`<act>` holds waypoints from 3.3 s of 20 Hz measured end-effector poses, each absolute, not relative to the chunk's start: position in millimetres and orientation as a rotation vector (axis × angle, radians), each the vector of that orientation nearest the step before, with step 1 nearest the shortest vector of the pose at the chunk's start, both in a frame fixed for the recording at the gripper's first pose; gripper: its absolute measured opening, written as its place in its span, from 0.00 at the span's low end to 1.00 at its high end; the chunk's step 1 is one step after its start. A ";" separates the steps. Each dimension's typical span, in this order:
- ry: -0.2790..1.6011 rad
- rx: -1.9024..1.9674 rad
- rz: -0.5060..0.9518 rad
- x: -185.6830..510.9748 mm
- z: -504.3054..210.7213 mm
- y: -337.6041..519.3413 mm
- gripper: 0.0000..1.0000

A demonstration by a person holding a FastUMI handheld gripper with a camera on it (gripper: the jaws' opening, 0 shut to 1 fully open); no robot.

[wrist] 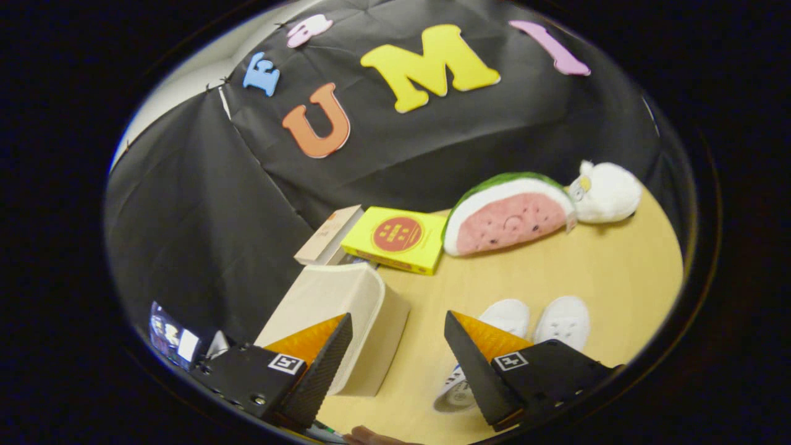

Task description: Open the storage box then place both shoes into the box .Put the left shoe in first, then the right shoe, with the right side of both shoes facing outward in a uniform manner.

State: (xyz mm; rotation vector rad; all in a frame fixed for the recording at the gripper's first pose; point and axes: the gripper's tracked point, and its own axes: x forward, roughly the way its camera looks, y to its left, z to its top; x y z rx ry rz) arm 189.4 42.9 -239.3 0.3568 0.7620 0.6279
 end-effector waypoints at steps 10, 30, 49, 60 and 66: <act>1.127 0.807 1.146 191.3 -284.5 119.0 0.95; 1.192 0.923 1.215 168.8 -268.5 108.9 0.00; 1.034 0.784 1.140 124.2 -88.2 257.5 0.03; 1.053 0.611 1.081 115.9 -93.5 418.2 0.15; 1.123 0.483 1.022 100.3 -113.7 428.8 0.89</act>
